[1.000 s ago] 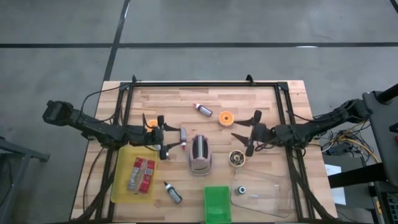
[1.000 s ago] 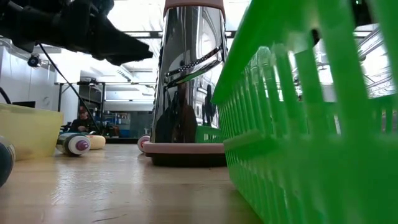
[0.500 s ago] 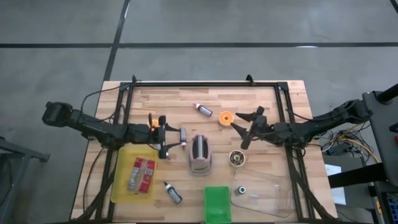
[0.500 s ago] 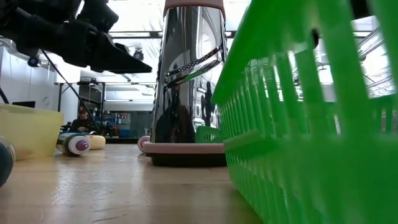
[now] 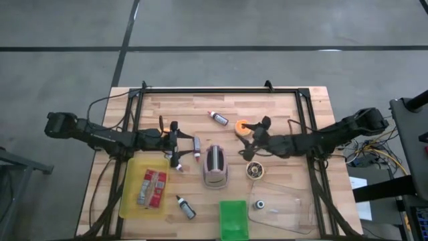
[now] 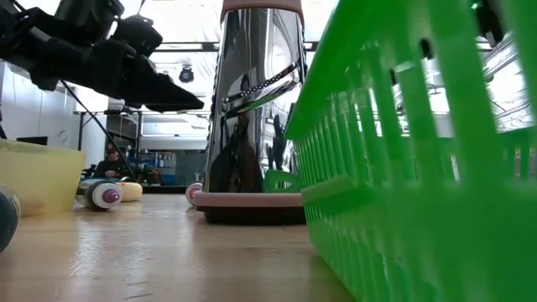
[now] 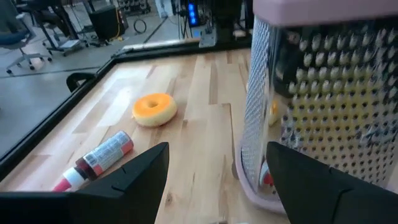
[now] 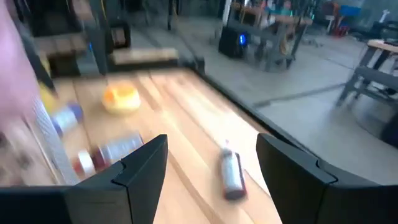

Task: Pick & Place Food Item
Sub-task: Put the right yellow donut into the green bin

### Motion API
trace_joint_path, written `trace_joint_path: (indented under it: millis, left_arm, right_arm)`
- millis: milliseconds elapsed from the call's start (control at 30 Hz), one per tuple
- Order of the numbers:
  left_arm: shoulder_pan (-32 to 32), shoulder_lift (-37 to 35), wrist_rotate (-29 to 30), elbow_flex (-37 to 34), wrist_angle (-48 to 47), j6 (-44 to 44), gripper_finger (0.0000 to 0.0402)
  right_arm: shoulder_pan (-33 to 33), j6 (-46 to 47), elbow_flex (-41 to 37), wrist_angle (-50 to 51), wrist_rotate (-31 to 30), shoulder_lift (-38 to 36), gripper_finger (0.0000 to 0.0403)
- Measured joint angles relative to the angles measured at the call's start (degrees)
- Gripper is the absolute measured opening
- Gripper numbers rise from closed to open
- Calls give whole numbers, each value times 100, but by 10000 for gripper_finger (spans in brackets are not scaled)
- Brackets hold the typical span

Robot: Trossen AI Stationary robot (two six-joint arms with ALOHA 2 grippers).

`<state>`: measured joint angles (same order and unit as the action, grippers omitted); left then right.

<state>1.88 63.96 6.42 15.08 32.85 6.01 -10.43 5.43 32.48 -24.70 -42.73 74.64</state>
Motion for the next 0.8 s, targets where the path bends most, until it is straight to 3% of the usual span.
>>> trace_joint_path:
  millis: [267,500,800]
  left_arm:
    - [-6,0,22,-33,302,-137,272]
    - [-6,-5,892,-42,749,-137,272]
    - [-6,-9,943,-42,747,-287,272]
  right_arm:
    - [205,334,485,2407,506,-87,242]
    - [489,320,675,3807,1500,-452,242]
    - [1369,-326,834,4652,2762,-678,242]
